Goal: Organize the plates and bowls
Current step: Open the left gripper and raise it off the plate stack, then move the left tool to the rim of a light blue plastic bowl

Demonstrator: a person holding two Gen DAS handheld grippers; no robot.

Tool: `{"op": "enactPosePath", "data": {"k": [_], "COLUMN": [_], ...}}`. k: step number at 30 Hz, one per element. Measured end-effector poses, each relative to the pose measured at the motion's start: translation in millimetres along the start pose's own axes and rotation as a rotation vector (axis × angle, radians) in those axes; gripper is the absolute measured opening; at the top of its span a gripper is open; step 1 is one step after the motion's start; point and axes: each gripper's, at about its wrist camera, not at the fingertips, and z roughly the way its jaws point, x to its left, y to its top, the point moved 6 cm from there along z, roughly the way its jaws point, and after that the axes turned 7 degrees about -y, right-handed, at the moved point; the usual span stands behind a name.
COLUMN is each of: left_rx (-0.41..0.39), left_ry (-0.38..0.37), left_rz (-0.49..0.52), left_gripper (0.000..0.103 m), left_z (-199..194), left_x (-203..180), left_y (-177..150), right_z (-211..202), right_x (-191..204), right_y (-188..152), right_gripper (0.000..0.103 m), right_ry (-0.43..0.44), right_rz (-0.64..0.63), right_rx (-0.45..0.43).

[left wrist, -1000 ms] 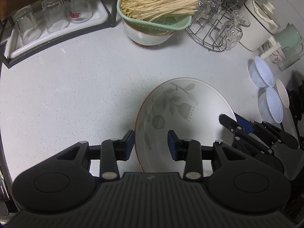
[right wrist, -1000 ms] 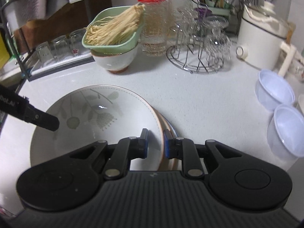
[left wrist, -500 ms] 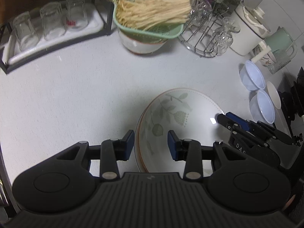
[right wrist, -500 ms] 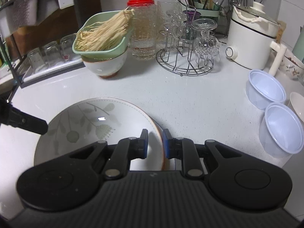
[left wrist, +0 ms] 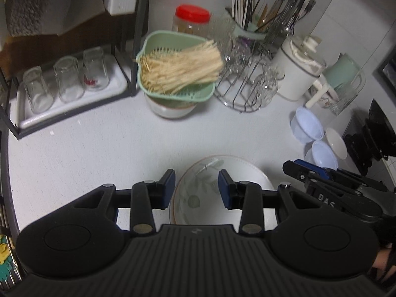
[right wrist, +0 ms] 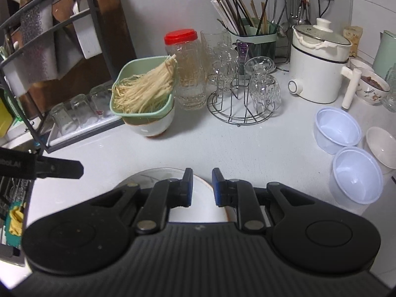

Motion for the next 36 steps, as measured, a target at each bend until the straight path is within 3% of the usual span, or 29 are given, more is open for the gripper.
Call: {"op": "enactPosePath", "data": {"k": [8,16,24,36], "left_rx": [-0.065,-0.091,-0.174,-0.148], "left_ry": [0.021,0.019,0.025,-0.004], "left_rz": [0.021,0.036,0.051,0.025], "left_gripper": [0.045,0.045,0.053,0.056], "left_z": [-35,-60,-89,-78], "left_x": [7,14,17,12], "left_y": [1,-8,-8,-25], "right_z": [-38,-60,-78,-83], "right_x": [21,44,49,43], "right_y": [18,14,21,10], "right_gripper": [0.021,0.021,0.021,0.021], "right_ry": [0.032,0.052,0.009,-0.047], "right_rz": [0.024,0.034,0.027,-0.004], "right_rx": [-0.045,-0.043,-0.074,-0.058]}}
